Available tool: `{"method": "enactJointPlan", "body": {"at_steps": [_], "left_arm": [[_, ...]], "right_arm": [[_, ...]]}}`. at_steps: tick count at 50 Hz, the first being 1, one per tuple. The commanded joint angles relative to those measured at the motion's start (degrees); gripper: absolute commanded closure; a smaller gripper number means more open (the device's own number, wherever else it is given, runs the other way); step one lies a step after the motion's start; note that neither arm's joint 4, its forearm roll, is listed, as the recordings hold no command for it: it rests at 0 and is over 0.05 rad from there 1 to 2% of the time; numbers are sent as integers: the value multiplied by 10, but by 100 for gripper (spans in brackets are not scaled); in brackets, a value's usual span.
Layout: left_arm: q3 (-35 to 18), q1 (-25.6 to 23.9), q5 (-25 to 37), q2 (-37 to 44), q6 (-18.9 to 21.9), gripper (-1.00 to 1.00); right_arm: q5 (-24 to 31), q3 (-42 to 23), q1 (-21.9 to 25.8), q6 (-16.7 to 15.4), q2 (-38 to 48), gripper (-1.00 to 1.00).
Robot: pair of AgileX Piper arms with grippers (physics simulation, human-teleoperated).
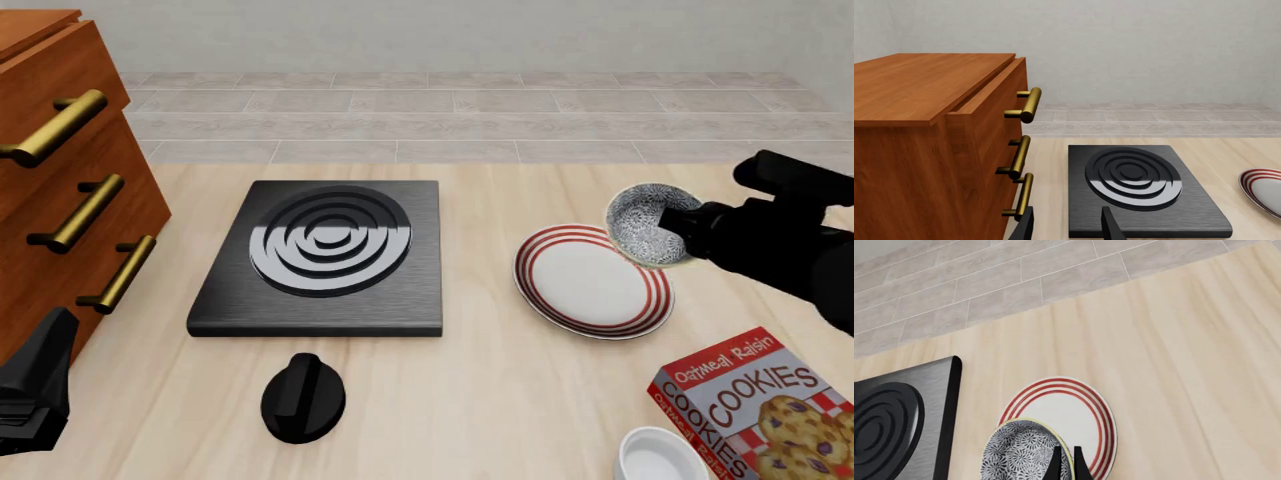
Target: Pick the akita bowl on the cookies box and place it on the plate.
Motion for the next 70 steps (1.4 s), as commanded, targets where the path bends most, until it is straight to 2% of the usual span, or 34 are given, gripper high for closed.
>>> {"method": "enactJointPlan", "body": {"at_steps": [1,28,70], "left_arm": [[0,0,0,0,0,-100],[0,0,0,0,0,-100],[0,0,0,0,0,-100]], "right_arm": [[-33,-36,34,19,71,100],[-72,-81,55,33,190,100],[-108,-86,41,26,271,100]]}}
